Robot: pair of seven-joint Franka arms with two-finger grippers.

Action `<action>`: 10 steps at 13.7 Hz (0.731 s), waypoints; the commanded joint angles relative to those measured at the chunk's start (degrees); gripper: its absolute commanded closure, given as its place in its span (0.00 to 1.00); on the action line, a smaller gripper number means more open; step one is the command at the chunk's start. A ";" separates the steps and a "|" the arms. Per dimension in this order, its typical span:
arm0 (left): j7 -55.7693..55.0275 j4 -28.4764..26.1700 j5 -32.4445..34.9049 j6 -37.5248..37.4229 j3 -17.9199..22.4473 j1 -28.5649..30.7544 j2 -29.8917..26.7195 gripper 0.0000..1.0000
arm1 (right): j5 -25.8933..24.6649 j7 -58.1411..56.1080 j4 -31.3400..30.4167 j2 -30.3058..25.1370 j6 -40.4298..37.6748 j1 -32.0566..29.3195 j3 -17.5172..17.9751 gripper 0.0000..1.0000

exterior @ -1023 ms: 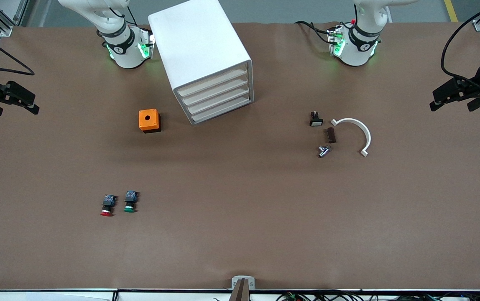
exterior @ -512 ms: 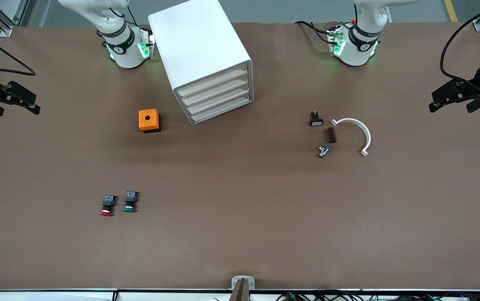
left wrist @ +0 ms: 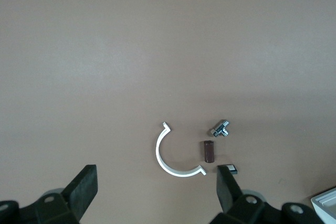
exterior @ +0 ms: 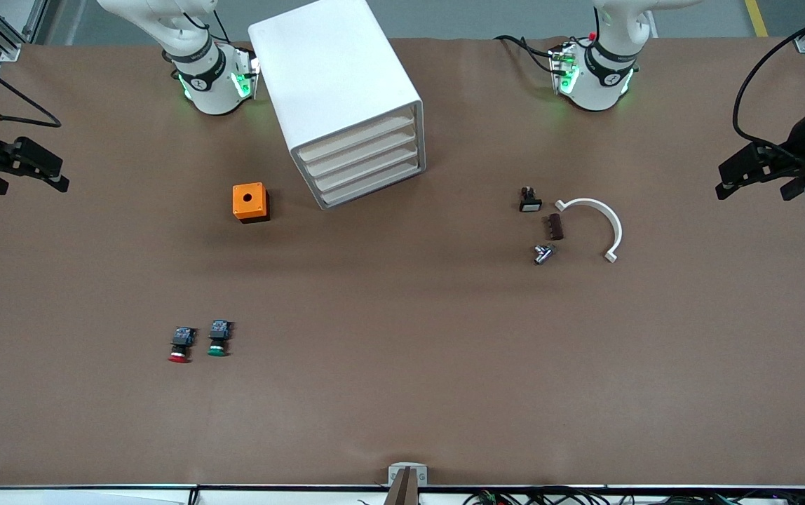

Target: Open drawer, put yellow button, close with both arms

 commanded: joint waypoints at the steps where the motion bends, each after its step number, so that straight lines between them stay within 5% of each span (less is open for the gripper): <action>1: -0.21 0.09 1.37 0.52 -0.44 0.17 -0.15 0.00 | 0.60 0.37 -1.44 -1.68 0.21 0.14 0.04 0.00; 10: 0.14 0.26 1.37 0.52 -0.44 0.35 -0.07 0.00 | 0.60 0.37 -1.36 -1.68 0.30 0.49 0.13 0.00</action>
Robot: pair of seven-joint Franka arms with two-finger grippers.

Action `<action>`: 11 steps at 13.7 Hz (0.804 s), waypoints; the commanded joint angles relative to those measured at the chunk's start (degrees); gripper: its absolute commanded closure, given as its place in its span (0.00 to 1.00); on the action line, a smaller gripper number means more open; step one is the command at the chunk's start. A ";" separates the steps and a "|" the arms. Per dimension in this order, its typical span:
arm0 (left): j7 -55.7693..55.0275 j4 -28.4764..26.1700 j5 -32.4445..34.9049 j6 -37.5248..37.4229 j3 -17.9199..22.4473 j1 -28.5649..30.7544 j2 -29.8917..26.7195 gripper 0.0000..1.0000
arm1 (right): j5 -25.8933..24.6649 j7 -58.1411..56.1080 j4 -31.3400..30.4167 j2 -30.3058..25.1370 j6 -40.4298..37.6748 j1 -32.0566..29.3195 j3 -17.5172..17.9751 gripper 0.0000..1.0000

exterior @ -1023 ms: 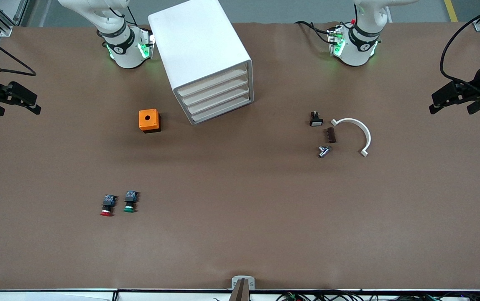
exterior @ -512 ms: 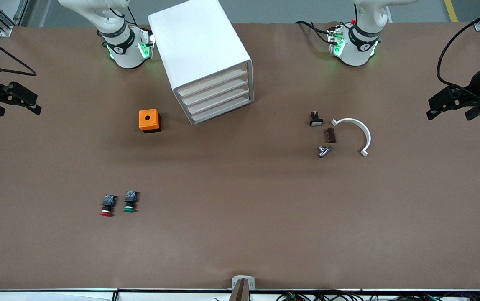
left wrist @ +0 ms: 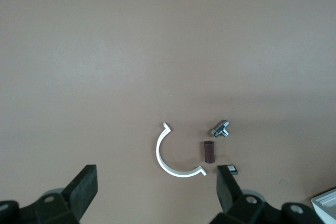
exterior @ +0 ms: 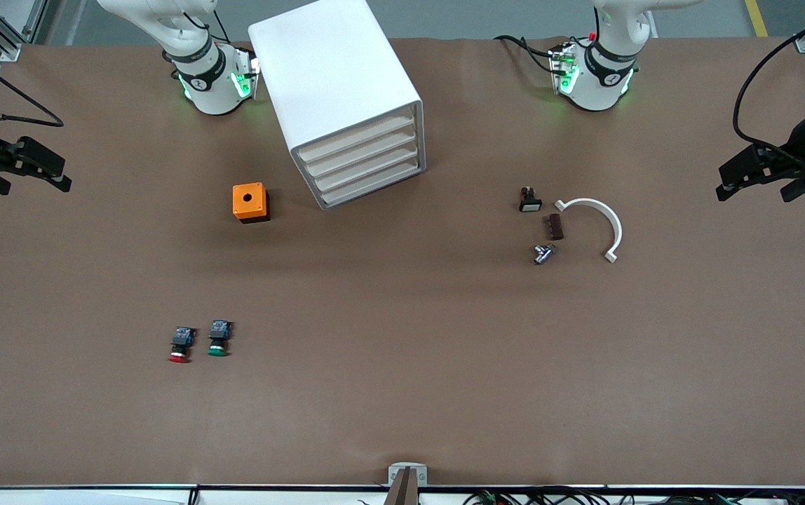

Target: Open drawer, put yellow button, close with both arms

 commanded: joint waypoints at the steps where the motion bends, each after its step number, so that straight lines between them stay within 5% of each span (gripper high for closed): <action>1: 0.05 0.35 1.37 0.58 -0.44 0.28 -0.02 0.00 | 0.59 0.37 -1.35 -1.66 0.30 0.35 -0.10 0.00; 11: -2.76 0.53 0.75 0.49 -0.44 0.37 0.07 0.00 | 0.59 0.55 -1.35 -1.75 0.21 0.27 -0.19 0.00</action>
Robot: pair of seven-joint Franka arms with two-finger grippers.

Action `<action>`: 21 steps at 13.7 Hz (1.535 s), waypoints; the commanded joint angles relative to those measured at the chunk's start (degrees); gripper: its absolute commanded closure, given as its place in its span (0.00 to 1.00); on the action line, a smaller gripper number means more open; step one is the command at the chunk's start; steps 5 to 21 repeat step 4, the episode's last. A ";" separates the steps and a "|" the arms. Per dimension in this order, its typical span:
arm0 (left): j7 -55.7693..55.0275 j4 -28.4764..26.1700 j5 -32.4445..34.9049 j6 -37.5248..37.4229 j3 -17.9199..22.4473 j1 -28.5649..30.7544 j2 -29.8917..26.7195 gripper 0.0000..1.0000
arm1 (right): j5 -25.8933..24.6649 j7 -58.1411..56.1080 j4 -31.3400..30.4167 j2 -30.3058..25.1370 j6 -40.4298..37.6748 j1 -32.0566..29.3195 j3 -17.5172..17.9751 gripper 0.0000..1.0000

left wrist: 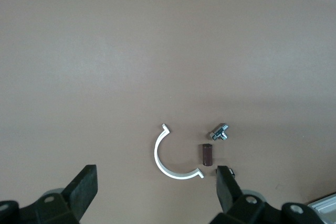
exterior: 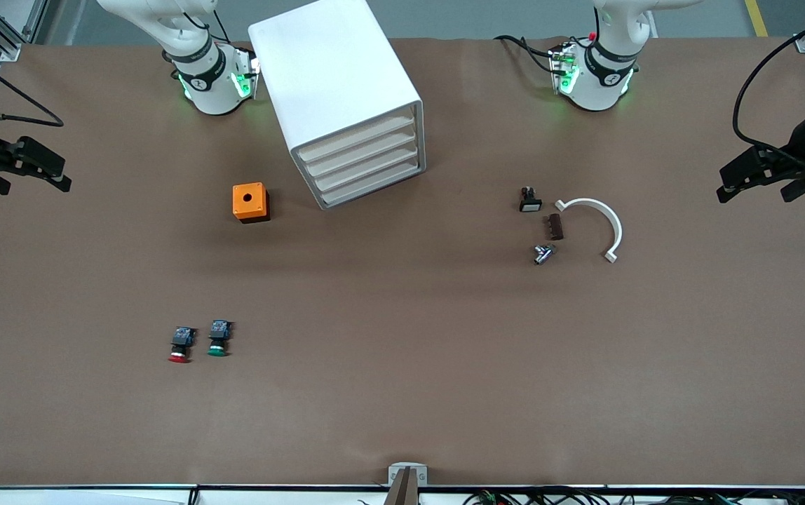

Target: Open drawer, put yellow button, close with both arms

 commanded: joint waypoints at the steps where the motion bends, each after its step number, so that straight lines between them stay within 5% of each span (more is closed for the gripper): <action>1: -0.88 0.53 0.75 0.12 -0.44 0.36 0.07 0.00 | 0.59 1.07 -1.35 -1.71 0.17 0.26 -0.18 0.00; 21: -0.96 0.53 0.75 0.12 -0.44 0.36 0.07 0.00 | 0.59 2.83 -1.35 -1.71 -0.09 0.35 -0.10 0.00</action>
